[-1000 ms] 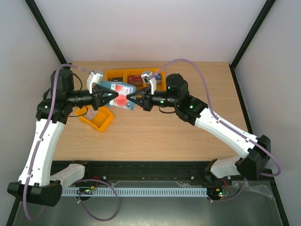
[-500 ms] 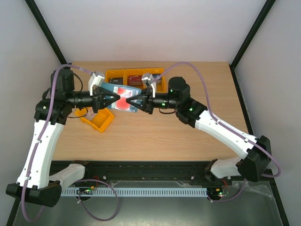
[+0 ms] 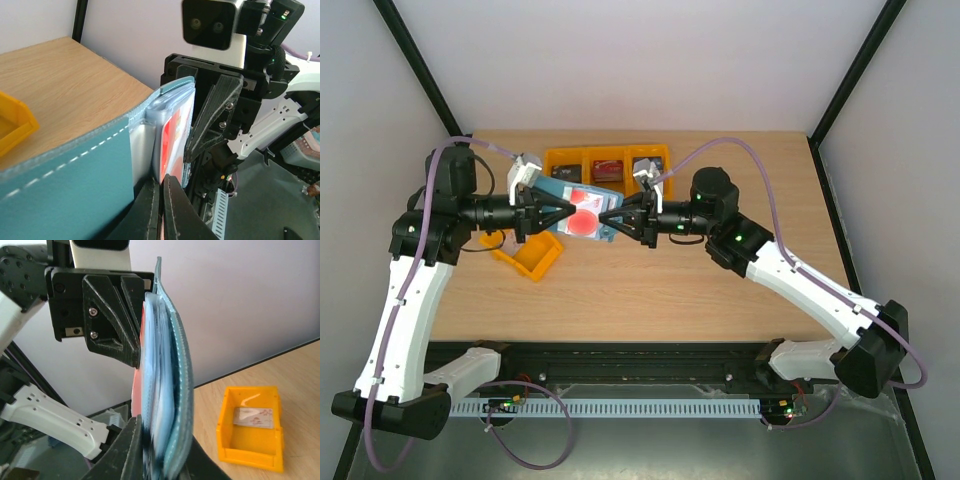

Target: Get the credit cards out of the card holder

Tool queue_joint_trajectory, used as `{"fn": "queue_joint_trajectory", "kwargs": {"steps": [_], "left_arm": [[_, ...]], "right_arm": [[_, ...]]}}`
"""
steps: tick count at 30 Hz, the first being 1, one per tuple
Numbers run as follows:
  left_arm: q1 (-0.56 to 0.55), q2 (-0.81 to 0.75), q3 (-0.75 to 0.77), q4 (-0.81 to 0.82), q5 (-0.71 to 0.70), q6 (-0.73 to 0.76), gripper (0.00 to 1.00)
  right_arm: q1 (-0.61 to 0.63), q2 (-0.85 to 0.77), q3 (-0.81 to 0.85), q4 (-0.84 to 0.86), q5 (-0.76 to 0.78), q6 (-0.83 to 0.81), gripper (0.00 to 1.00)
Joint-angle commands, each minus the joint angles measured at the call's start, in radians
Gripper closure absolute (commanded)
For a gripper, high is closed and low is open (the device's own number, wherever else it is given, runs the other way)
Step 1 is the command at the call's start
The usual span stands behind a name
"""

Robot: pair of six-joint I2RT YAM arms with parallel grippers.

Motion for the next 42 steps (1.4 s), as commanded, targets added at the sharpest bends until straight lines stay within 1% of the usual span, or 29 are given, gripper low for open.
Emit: {"fn": "queue_joint_trajectory", "kwargs": {"steps": [1, 2, 3, 7, 10, 14, 24, 26, 28, 31, 33, 36, 42], "left_arm": [[0.009, 0.000, 0.032, -0.025, -0.028, 0.034, 0.98], [0.009, -0.002, 0.030, -0.025, -0.026, 0.034, 0.98], [0.008, -0.002, 0.027, -0.024, -0.024, 0.033, 0.98], [0.009, -0.006, 0.028, -0.033, -0.044, 0.051, 0.98], [0.010, -0.006, 0.037, -0.053, -0.070, 0.079, 0.98], [0.010, -0.003, 0.032, -0.047, -0.073, 0.076, 0.98], [0.013, 0.010, 0.018, -0.036, -0.109, 0.070, 0.98], [0.015, 0.013, 0.024, -0.028, -0.147, 0.057, 0.98], [0.017, 0.011, 0.025, -0.019, -0.223, 0.043, 0.98], [0.016, -0.003, 0.003, -0.010, -0.408, 0.056, 0.98], [0.015, -0.015, -0.027, -0.003, -0.496, 0.069, 0.98], [0.012, -0.029, -0.077, -0.003, -0.516, 0.094, 0.98], [0.008, -0.018, -0.144, -0.010, -0.470, 0.126, 0.98]], "right_arm": [[-0.001, -0.041, 0.010, -0.027, -0.040, -0.059, 0.94], [0.000, -0.041, 0.012, -0.027, -0.036, -0.056, 0.98], [-0.001, -0.040, 0.014, -0.026, -0.035, -0.050, 0.98], [-0.010, -0.055, 0.014, -0.048, -0.026, -0.062, 0.98], [-0.054, -0.082, -0.004, -0.067, -0.022, -0.064, 0.98], [-0.106, -0.102, -0.018, -0.089, -0.024, -0.053, 0.98], [-0.136, -0.109, -0.009, -0.156, 0.004, -0.081, 0.98], [-0.146, -0.098, 0.008, -0.195, 0.059, -0.077, 0.98], [-0.170, -0.081, 0.020, -0.239, 0.125, -0.042, 0.98], [-0.187, -0.037, 0.046, -0.355, 0.231, 0.005, 0.98], [-0.187, -0.010, 0.044, -0.415, 0.260, 0.040, 0.98], [-0.187, 0.036, -0.007, -0.451, 0.230, 0.102, 0.98], [-0.187, 0.179, -0.118, -0.502, 0.092, 0.133, 0.98]]}}
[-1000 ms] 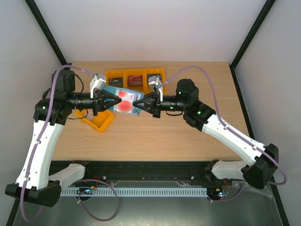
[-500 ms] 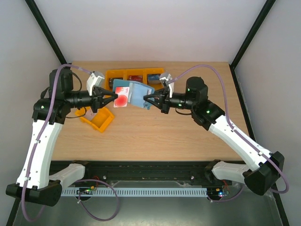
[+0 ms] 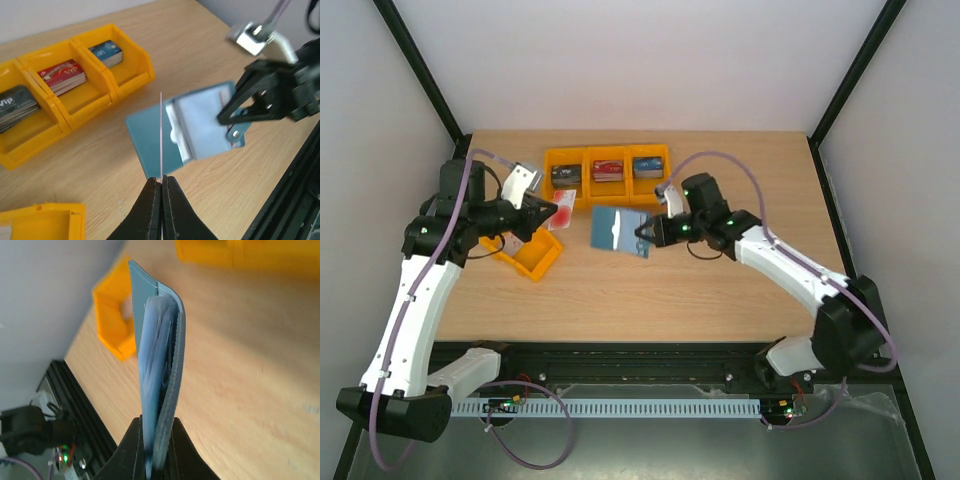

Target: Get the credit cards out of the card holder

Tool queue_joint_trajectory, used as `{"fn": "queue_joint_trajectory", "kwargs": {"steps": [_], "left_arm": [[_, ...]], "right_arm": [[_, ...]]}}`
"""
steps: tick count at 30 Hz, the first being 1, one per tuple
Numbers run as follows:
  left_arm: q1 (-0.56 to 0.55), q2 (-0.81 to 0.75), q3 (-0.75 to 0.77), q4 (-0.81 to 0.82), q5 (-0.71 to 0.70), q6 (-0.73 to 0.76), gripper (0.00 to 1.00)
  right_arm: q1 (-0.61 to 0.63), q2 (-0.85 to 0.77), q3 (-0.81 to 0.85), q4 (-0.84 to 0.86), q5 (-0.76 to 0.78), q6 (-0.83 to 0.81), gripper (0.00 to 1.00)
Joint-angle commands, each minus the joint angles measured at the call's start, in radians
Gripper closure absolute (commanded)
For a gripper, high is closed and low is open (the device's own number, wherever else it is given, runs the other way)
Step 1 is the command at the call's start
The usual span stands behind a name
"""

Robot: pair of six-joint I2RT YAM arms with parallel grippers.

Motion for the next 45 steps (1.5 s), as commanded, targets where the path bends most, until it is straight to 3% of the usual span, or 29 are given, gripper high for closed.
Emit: {"fn": "queue_joint_trajectory", "kwargs": {"steps": [1, 12, 15, 17, 20, 22, 24, 29, 33, 35, 40, 45], "left_arm": [[-0.003, 0.006, -0.034, -0.001, -0.004, 0.038, 0.98], [-0.005, 0.054, -0.061, -0.014, 0.015, 0.057, 0.98], [-0.004, 0.061, -0.067, -0.029, 0.027, 0.072, 0.98], [-0.002, 0.064, -0.066, -0.042, 0.033, 0.085, 0.98], [-0.002, 0.066, -0.055, -0.065, 0.058, 0.115, 0.98], [-0.001, 0.071, -0.046, -0.090, 0.096, 0.147, 0.98], [-0.002, 0.083, -0.037, -0.121, 0.135, 0.191, 0.98], [-0.006, 0.139, 0.022, -0.160, 0.210, 0.231, 0.98], [-0.011, 0.168, 0.054, -0.196, 0.282, 0.267, 0.98], [-0.019, 0.176, 0.065, -0.238, 0.322, 0.319, 0.98], [-0.048, 0.203, 0.104, -0.356, 0.380, 0.475, 0.98], [-0.058, 0.234, 0.137, -0.389, 0.396, 0.518, 0.98]], "right_arm": [[0.001, 0.094, -0.092, -0.077, -0.118, 0.044, 0.98], [-0.011, 0.238, -0.214, -0.088, -0.083, -0.006, 0.96], [-0.033, 0.236, -0.195, -0.158, 0.028, -0.020, 0.63], [-0.044, 0.206, -0.166, -0.217, 0.202, -0.026, 0.31], [-0.043, 0.144, -0.082, -0.329, 0.432, -0.040, 0.01], [-0.043, 0.092, -0.035, -0.344, 0.504, -0.064, 0.01], [-0.041, 0.016, -0.008, -0.299, 0.470, -0.114, 0.01], [0.000, -0.127, 0.012, -0.021, 0.105, -0.245, 0.00], [0.046, -0.143, -0.031, 0.342, -0.193, -0.178, 0.01], [0.049, -0.114, -0.028, 0.452, -0.257, -0.142, 0.04], [0.056, -0.004, 0.025, 0.546, -0.353, -0.073, 0.18], [0.078, 0.052, 0.051, 0.499, -0.417, -0.131, 0.38]]}}
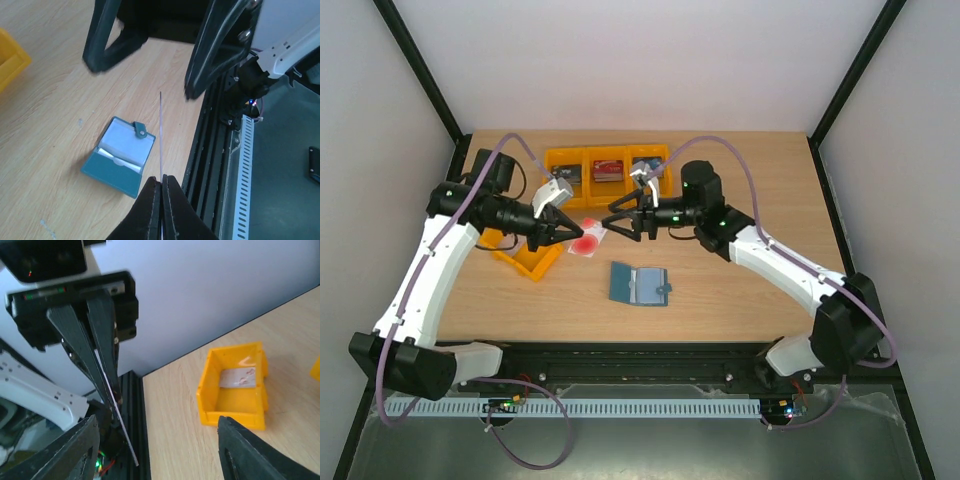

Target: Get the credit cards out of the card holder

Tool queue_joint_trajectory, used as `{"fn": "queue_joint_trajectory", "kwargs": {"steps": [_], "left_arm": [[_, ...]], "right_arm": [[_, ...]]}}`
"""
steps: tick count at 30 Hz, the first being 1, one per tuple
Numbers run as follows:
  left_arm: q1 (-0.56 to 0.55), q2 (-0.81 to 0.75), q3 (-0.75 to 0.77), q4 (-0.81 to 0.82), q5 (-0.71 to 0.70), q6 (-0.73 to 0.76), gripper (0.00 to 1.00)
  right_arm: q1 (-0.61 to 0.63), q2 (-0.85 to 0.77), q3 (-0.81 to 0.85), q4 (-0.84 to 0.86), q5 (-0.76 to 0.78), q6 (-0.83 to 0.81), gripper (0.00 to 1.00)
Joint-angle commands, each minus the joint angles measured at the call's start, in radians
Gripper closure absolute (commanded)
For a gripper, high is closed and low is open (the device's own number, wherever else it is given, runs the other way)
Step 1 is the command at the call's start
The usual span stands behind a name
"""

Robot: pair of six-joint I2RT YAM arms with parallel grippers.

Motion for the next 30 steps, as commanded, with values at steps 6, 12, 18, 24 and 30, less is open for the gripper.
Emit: {"fn": "queue_joint_trajectory", "kwargs": {"steps": [6, 12, 18, 24, 30], "left_arm": [[-0.005, 0.037, 0.036, -0.071, 0.050, 0.097, 0.98], [-0.020, 0.041, 0.039, -0.070, 0.045, 0.103, 0.98], [-0.024, 0.037, 0.040, -0.083, 0.046, 0.120, 0.98], [-0.020, 0.036, 0.028, -0.010, -0.009, 0.034, 0.63], [0.021, 0.050, 0.016, 0.144, -0.385, -0.144, 0.01]], "right_arm": [[0.026, 0.045, 0.052, 0.012, -0.207, -0.050, 0.53], [0.046, 0.096, 0.093, -0.080, -0.169, -0.089, 0.65], [0.052, 0.085, 0.092, -0.109, -0.146, -0.120, 0.90], [0.041, 0.053, 0.072, -0.125, -0.035, -0.099, 0.98], [-0.088, 0.034, 0.000, -0.055, 0.232, 0.132, 0.98]]}}
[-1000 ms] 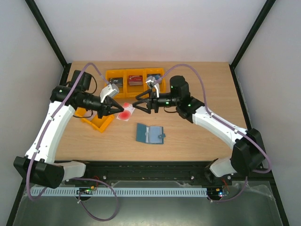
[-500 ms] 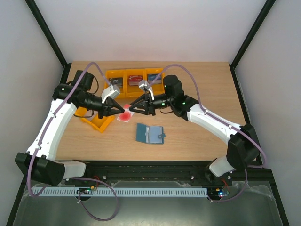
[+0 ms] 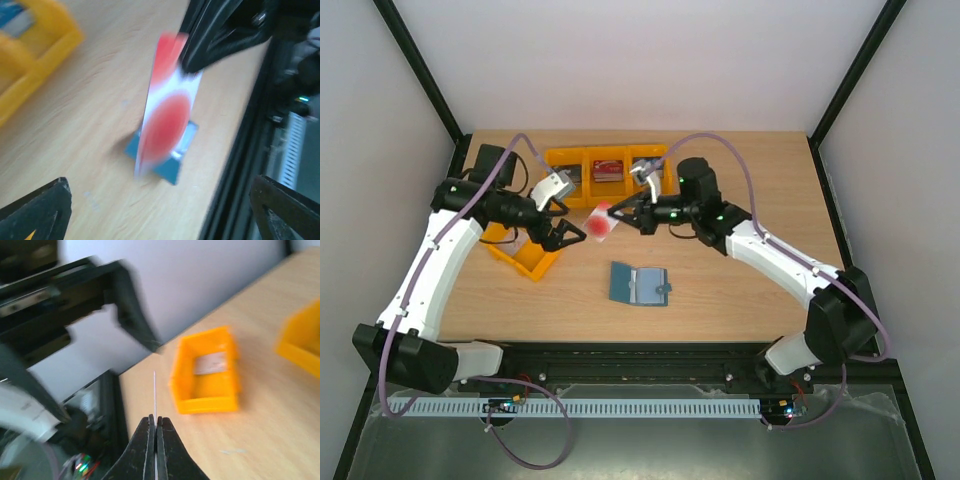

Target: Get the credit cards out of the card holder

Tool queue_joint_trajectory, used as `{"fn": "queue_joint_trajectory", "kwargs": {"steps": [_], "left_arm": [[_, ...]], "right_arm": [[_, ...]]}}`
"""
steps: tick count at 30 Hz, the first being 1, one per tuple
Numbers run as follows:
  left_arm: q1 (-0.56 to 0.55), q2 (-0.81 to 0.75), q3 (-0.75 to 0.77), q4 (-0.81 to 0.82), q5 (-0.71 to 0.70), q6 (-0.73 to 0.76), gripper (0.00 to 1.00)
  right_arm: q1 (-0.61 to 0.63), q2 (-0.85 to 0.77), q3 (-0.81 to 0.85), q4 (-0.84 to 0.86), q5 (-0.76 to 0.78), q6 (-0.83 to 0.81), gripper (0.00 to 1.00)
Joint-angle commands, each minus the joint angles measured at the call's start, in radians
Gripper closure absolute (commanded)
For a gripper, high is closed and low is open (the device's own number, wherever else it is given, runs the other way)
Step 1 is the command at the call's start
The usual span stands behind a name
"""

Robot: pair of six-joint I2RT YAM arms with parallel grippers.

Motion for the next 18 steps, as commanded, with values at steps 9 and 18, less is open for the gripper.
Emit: {"fn": "queue_joint_trajectory", "kwargs": {"steps": [9, 18], "left_arm": [[0.114, 0.083, 0.007, 0.151, -0.726, -0.061, 0.01], [0.194, 0.257, 0.037, 0.198, -0.818, -0.152, 0.01]], "right_arm": [[-0.410, -0.174, -0.322, 0.136, 0.674, 0.449, 0.98], [-0.562, -0.143, -0.372, 0.134, 0.731, 0.448, 0.98]]}}
